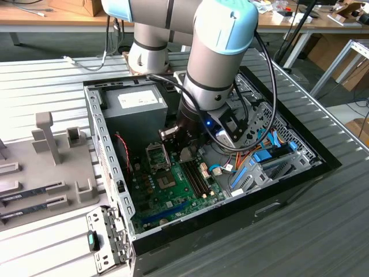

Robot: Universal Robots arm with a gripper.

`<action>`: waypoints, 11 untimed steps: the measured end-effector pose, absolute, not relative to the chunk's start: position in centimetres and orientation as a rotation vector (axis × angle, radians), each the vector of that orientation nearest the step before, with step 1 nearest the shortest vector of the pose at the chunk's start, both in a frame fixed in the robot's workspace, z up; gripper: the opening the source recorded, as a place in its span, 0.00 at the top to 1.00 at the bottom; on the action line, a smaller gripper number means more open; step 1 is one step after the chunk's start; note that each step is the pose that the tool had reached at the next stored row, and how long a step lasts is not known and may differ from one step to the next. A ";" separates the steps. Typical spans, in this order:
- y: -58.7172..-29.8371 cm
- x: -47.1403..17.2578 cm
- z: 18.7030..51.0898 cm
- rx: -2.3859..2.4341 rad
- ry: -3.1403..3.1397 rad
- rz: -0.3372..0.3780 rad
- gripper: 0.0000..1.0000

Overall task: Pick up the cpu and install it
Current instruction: 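Place the cpu into insertion slot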

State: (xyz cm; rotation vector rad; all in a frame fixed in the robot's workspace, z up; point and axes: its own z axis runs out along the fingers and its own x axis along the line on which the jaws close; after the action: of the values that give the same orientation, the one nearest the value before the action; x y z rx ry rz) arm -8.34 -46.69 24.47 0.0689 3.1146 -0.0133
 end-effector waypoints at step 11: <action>-46.7 -8.8 24.5 0.069 3.115 -0.013 0.53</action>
State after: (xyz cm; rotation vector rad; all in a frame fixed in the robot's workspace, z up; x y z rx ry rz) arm -8.82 -46.68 24.45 0.0687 3.1146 -0.0132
